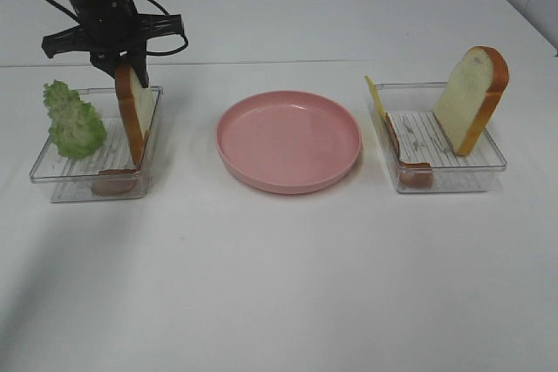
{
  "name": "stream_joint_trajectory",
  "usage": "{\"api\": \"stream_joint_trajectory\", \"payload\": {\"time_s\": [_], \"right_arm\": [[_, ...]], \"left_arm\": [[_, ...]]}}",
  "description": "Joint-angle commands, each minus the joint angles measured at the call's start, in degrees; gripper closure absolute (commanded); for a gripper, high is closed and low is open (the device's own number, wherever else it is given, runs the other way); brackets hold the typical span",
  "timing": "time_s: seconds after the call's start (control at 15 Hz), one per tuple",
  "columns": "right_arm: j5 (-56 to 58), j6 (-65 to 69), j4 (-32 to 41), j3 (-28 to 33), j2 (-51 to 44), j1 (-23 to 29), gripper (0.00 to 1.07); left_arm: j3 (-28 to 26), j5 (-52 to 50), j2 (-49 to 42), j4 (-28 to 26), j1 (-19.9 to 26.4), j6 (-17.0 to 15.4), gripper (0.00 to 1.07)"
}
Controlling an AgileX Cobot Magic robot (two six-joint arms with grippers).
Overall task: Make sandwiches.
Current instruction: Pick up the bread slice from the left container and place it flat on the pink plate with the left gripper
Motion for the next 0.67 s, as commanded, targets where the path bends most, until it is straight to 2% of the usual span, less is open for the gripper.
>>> {"api": "stream_joint_trajectory", "payload": {"time_s": [0.07, 0.33, 0.47, 0.6, 0.67], "right_arm": [[-0.5, -0.2, 0.0, 0.2, -1.4, -0.3, 0.16], [-0.5, -0.2, 0.0, 0.2, -1.4, -0.3, 0.16], [-0.5, -0.2, 0.0, 0.2, -1.4, -0.3, 0.16], [-0.5, -0.2, 0.0, 0.2, -1.4, -0.3, 0.16], [-0.5, -0.2, 0.0, 0.2, -1.4, -0.3, 0.16]], "left_arm": [[-7.4, 8.9, -1.0, 3.6, -0.2, -0.3, 1.07], [-11.1, 8.9, -5.5, 3.9, -0.2, -0.6, 1.07], [-13.8, 8.6, -8.1, 1.0, -0.2, -0.3, 1.07], [-15.3, 7.7, -8.4, -5.0, -0.2, 0.5, 1.07], [-15.5, 3.7, -7.6, -17.4, -0.6, 6.0, 1.07]]}}
